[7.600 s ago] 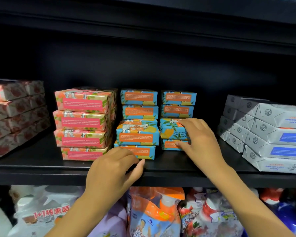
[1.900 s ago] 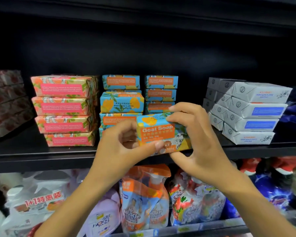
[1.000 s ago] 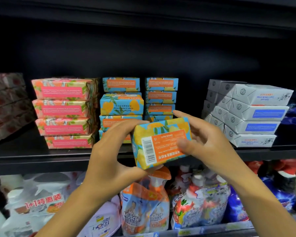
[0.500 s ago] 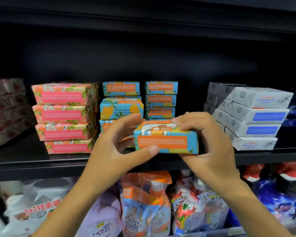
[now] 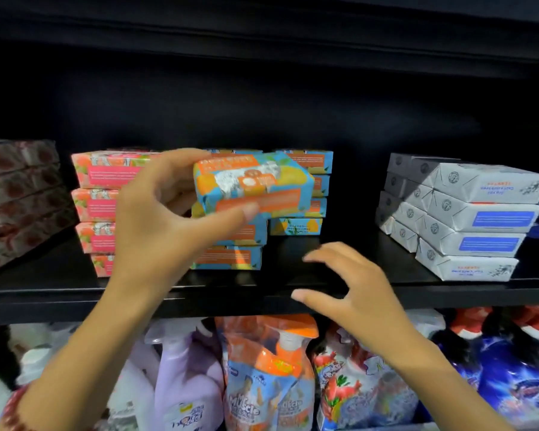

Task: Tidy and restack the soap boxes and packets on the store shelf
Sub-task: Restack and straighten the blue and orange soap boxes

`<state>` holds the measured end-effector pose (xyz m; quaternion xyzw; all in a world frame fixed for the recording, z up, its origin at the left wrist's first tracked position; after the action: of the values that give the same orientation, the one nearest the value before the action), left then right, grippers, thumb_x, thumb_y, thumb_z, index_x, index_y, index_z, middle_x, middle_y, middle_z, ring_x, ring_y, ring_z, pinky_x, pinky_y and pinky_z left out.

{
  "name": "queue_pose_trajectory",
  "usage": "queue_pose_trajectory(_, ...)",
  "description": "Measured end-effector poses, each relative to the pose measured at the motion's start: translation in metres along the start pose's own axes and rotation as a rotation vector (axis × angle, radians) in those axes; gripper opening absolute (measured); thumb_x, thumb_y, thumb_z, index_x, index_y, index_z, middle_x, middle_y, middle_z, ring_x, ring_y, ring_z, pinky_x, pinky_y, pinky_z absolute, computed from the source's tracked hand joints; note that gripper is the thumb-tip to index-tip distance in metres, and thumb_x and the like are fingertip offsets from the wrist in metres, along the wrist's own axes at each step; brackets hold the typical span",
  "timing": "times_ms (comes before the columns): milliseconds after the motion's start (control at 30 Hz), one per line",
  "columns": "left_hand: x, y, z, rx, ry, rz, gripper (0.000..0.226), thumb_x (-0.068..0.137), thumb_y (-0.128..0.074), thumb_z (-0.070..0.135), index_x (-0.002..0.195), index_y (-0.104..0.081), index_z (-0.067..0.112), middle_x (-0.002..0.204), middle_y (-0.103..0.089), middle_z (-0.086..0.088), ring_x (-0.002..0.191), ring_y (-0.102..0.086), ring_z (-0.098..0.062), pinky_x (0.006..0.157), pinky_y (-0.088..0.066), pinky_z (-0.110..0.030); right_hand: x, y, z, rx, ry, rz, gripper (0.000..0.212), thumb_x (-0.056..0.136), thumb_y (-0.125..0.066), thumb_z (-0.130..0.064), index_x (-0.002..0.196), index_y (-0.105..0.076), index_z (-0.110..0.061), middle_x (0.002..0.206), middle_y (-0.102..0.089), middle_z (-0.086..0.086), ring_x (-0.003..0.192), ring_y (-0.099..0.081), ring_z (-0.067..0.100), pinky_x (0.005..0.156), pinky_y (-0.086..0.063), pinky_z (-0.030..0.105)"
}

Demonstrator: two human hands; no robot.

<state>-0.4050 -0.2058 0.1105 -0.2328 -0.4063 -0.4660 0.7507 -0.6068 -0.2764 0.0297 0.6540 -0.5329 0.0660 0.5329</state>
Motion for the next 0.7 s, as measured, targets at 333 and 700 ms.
queue_pose_trajectory(333,0.013,-0.008,-0.016,0.409,0.008,0.1,0.064,0.073,-0.075,0.049,0.126,-0.054,0.018,0.104,-0.064,0.011,0.096,-0.062,-0.003,0.082,-0.053,-0.022,-0.005,-0.017,0.004,-0.235,0.047,-0.049,0.043,0.073,-0.06,-0.054,0.106,-0.065,-0.027,0.104,-0.062,-0.016,0.101,-0.048,0.002,0.076,-0.048,0.023)
queue_pose_trajectory(700,0.016,-0.018,-0.001,0.782,-0.257,0.068,0.024,0.088,-0.067,0.02,0.107,-0.063,0.005,0.107,-0.062,-0.01,0.102,-0.054,-0.028,0.085,-0.031,-0.021,-0.007,-0.018,0.005,-0.266,0.039,-0.05,0.044,0.074,-0.058,-0.055,0.108,-0.065,-0.028,0.105,-0.062,-0.017,0.105,-0.044,0.001,0.074,-0.044,0.019)
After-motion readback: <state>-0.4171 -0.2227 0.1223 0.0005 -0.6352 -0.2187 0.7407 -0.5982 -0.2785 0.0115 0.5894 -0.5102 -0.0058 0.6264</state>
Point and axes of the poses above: each hand's wrist, its own x-axis towards the middle knuckle, its own y-axis out of the back of the hand, z = x × y, the point moved 9 cm from there along x, towards the middle knuckle
